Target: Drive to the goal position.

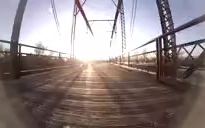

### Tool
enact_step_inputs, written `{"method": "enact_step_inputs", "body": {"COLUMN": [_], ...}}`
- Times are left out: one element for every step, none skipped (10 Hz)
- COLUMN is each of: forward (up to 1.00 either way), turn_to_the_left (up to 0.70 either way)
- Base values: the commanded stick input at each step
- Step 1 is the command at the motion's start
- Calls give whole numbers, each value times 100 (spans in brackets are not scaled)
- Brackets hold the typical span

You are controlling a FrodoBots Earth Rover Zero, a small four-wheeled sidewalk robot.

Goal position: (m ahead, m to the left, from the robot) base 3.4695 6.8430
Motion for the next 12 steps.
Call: {"method": "enact_step_inputs", "body": {"forward": [70,70,70,70,70,70,70,70,70,70,70,70], "turn_to_the_left": [0,0,0,0,0,0,0,0,0,0,0,0]}}
